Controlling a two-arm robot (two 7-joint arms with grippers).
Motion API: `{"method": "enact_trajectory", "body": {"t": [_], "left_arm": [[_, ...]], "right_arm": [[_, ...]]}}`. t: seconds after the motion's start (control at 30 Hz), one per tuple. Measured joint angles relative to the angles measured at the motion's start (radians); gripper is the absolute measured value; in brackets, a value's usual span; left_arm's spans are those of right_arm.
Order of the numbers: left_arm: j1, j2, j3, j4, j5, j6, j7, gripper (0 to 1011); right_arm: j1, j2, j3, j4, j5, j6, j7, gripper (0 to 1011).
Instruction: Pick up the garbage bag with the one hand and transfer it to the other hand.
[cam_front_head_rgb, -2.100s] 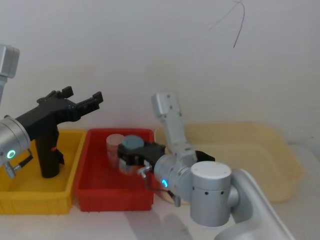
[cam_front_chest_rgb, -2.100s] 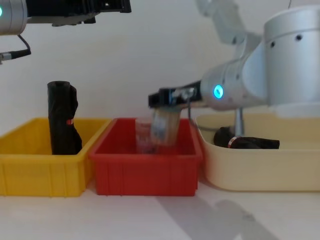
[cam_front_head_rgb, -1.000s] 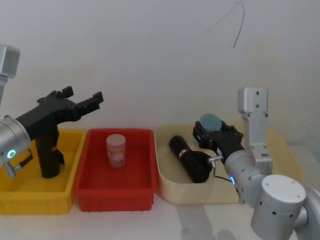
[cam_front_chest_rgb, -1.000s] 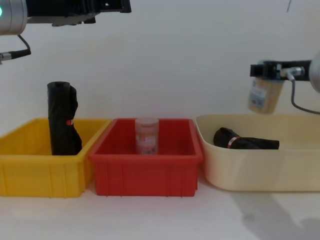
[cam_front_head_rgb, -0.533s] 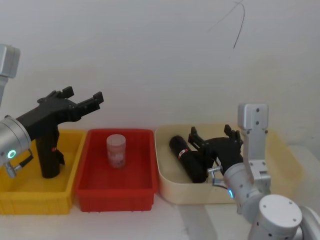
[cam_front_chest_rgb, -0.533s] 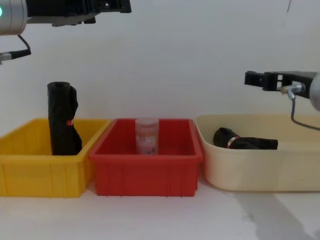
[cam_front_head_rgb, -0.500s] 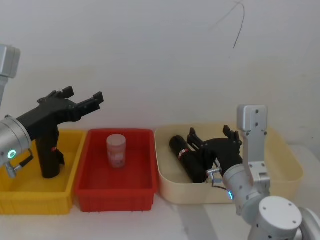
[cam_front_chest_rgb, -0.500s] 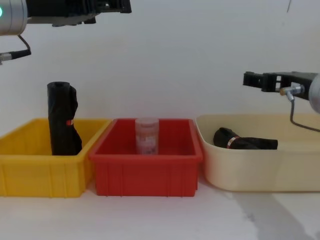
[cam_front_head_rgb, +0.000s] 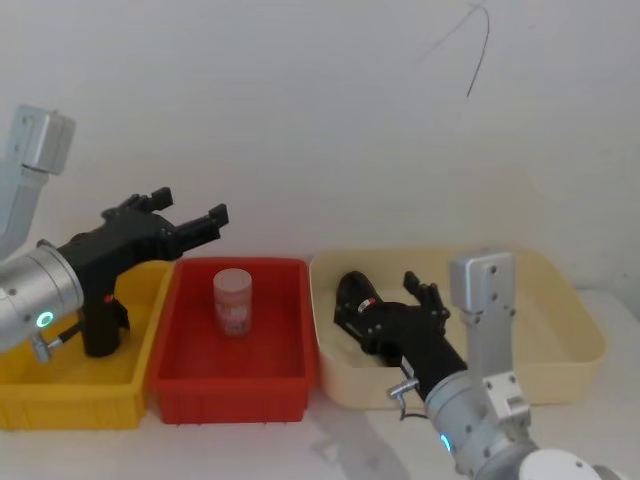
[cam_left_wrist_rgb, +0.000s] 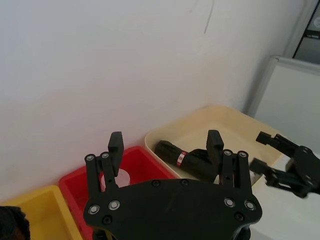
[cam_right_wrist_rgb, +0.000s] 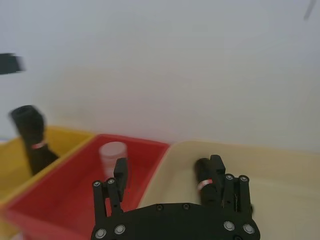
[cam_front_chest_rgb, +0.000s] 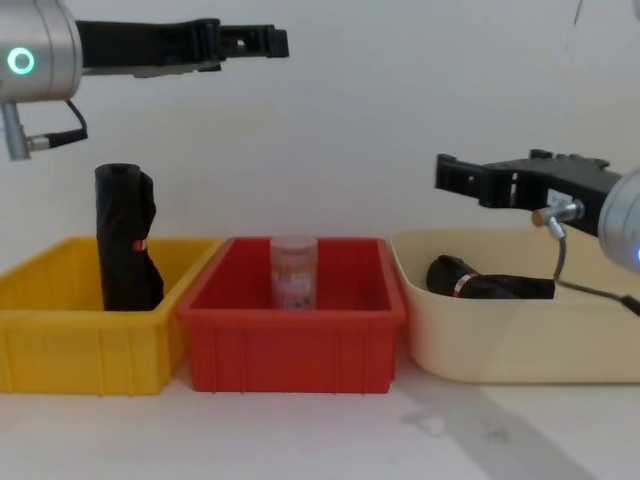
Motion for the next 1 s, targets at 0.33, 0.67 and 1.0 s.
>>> {"method": "enact_trajectory", "body": {"t": [0.33, 0.67, 1.0], "left_arm": [[-0.018, 0.000, 0.030, 0.042, 0.015, -0.030, -0.034, 1002], [-0.025, 0.000, 0.042, 0.060, 0.021, -0.043, -0.048, 1002], [-0.028, 0.000, 0.047, 0.067, 0.024, -0.048, -0.054, 1002]], "right_arm": [[-0.064, 0.027, -0.039, -0.058, 0.018, -0.035, 0.055, 1000], [-0.094, 0.039, -0.058, -0.086, 0.026, -0.052, 0.076, 1000], [-0.108, 0.044, -0.067, -0.099, 0.030, -0.060, 0.085, 1000]]}}
